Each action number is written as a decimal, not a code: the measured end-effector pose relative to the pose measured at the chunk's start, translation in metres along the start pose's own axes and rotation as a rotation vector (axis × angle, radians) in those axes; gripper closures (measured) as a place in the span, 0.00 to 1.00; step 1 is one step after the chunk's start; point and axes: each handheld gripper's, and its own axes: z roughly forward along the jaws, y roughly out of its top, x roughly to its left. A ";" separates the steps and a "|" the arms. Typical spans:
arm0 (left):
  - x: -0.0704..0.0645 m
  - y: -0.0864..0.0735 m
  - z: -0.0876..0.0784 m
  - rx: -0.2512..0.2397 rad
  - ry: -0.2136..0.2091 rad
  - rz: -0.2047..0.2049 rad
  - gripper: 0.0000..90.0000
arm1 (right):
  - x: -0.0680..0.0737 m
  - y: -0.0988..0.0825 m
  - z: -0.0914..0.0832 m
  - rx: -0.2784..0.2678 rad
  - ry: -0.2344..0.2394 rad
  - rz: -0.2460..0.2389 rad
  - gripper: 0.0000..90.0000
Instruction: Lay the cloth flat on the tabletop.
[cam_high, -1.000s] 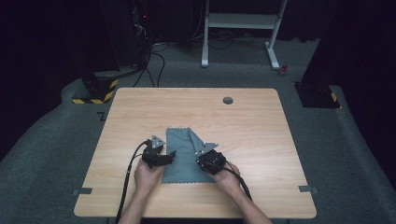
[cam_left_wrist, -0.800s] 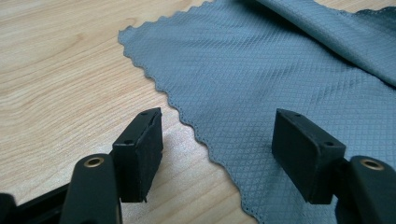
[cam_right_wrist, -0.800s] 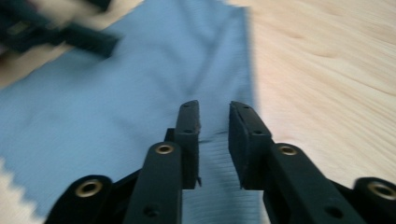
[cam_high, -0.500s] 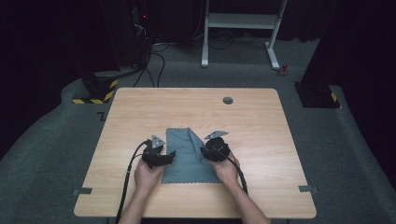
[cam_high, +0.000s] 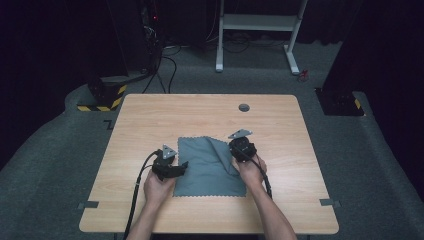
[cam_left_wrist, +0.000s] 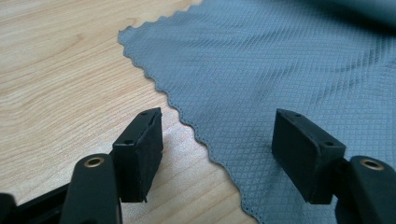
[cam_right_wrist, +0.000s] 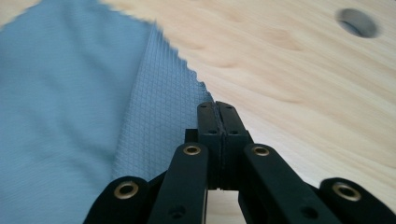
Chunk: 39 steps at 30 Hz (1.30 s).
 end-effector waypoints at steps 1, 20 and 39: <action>0.000 0.000 0.000 0.000 0.000 0.000 0.38 | -0.007 0.002 0.002 0.008 -0.022 0.002 1.00; 0.000 0.000 0.000 0.000 0.002 0.000 0.38 | -0.056 -0.016 0.034 0.014 -0.003 0.174 1.00; -0.001 0.000 0.000 -0.001 0.004 -0.001 0.38 | -0.071 -0.029 0.011 -0.062 0.028 0.210 0.87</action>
